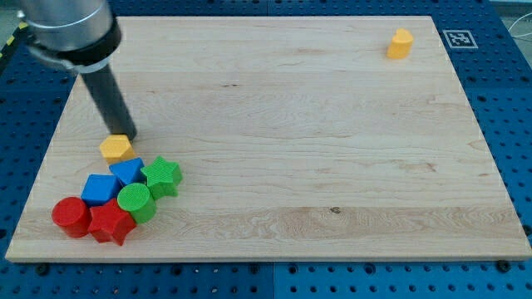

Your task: Point at yellow heart

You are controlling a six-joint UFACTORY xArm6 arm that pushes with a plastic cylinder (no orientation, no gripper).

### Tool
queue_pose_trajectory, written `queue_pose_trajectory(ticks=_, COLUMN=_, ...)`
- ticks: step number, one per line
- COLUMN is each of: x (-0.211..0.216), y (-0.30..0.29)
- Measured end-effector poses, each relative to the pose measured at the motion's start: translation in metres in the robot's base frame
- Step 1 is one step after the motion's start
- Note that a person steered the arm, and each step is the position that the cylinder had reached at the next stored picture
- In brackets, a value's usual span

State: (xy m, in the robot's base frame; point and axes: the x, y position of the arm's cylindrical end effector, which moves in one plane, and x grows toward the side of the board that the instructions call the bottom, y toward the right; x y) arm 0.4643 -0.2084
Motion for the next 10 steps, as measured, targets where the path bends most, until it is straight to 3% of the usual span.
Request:
queue_pose_trajectory(ticks=2, x=0.034, y=-0.017)
queue_pose_trajectory(ticks=3, x=0.016, y=-0.02)
queue_pose_trajectory(ticks=4, x=-0.059, y=-0.02)
queue_pose_trajectory(ticks=6, x=-0.19, y=0.073)
queue_pose_trajectory(ticks=7, x=-0.238, y=0.154)
queue_pose_trajectory(ticks=8, x=-0.261, y=0.244)
queue_pose_trajectory(ticks=10, x=-0.262, y=0.407)
